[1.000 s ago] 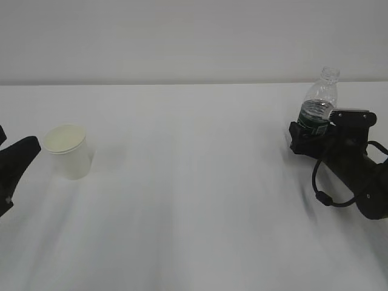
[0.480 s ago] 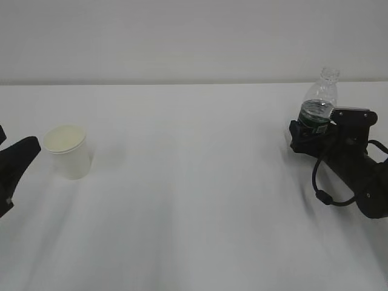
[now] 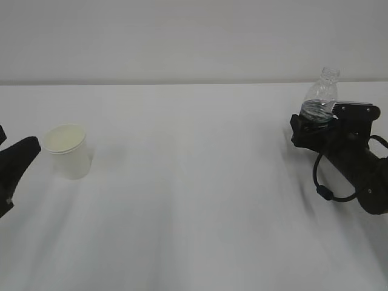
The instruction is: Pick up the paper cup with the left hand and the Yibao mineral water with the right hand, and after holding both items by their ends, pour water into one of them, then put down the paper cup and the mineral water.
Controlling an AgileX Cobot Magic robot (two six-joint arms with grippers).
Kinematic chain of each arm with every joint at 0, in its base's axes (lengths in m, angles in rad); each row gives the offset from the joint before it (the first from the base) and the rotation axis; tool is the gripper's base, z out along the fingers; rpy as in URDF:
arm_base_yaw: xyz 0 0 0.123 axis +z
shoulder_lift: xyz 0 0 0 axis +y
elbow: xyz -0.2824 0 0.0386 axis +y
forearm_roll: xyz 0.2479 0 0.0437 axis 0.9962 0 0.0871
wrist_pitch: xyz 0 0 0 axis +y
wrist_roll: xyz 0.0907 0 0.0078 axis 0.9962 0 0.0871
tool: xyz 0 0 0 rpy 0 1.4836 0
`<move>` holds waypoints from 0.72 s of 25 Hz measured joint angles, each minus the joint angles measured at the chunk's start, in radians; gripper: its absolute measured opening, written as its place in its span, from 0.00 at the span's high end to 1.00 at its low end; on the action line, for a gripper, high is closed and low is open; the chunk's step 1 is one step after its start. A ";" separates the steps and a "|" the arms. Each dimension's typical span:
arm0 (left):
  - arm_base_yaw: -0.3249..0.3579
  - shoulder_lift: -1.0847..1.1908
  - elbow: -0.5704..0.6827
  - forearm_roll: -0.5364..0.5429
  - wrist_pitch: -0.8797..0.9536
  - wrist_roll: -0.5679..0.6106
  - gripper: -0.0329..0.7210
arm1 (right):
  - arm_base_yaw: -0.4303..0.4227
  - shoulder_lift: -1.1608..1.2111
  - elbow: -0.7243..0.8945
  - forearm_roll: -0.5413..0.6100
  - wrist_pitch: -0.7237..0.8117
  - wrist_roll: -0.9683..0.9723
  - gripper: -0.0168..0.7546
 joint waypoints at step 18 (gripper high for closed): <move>0.000 0.000 0.000 0.000 0.000 0.000 0.34 | 0.000 -0.001 0.000 0.001 0.000 0.002 0.29</move>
